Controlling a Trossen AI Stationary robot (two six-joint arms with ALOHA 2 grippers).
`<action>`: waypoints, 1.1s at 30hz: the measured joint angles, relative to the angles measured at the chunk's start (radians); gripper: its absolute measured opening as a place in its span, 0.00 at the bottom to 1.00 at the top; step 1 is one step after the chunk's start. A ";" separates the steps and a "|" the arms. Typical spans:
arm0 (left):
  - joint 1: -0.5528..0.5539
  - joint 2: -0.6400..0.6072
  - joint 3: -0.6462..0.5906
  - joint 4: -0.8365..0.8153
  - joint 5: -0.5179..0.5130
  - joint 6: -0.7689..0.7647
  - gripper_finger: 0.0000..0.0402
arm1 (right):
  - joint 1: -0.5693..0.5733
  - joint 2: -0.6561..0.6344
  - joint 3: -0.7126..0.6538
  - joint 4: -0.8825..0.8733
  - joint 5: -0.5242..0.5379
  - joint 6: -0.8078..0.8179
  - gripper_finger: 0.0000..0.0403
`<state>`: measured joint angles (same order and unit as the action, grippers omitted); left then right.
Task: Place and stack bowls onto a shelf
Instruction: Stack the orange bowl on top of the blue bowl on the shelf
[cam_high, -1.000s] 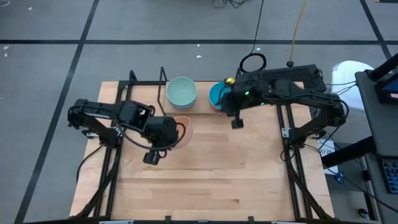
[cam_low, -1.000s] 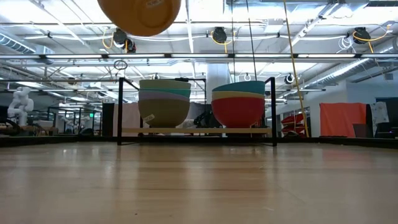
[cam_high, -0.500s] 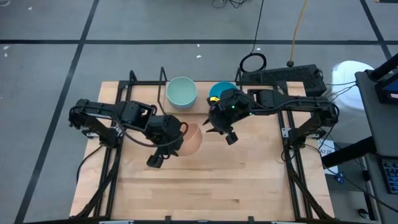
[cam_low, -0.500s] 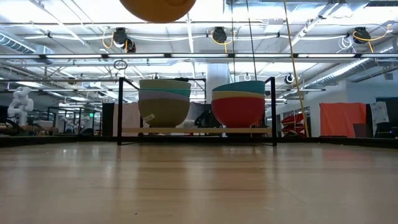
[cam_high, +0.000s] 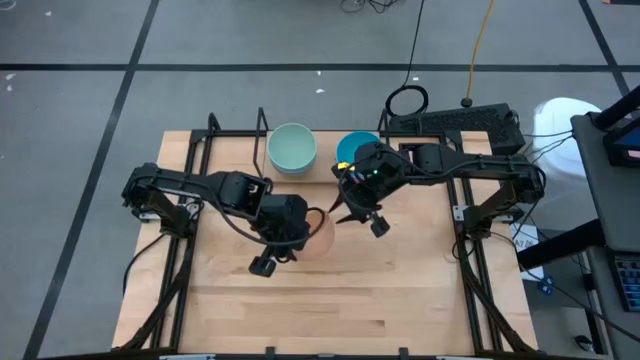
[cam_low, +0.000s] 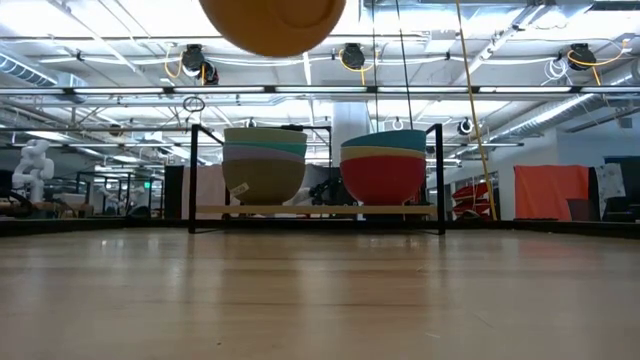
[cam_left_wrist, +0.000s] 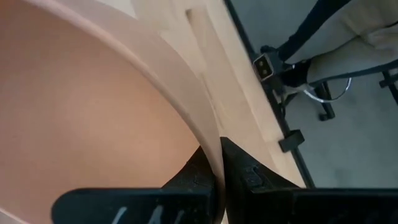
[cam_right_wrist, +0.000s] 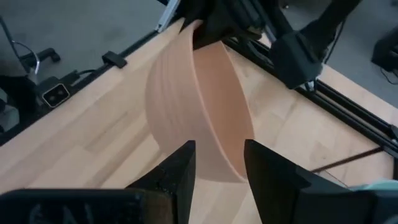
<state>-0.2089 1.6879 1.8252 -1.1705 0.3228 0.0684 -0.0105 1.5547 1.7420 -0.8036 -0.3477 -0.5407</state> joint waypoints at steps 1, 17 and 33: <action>0.000 0.001 0.002 0.007 0.006 0.006 0.02 | 0.000 0.000 0.000 0.002 -0.010 0.000 0.33; 0.001 0.008 0.000 0.042 0.023 0.001 0.02 | -0.001 0.077 0.002 0.021 -0.146 -0.003 0.33; 0.008 0.008 -0.002 0.004 0.052 0.011 0.02 | -0.002 0.144 0.002 0.060 -0.295 -0.049 0.19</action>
<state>-0.2012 1.6955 1.8233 -1.1661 0.3753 0.0794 -0.0124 1.6985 1.7439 -0.7439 -0.6430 -0.5899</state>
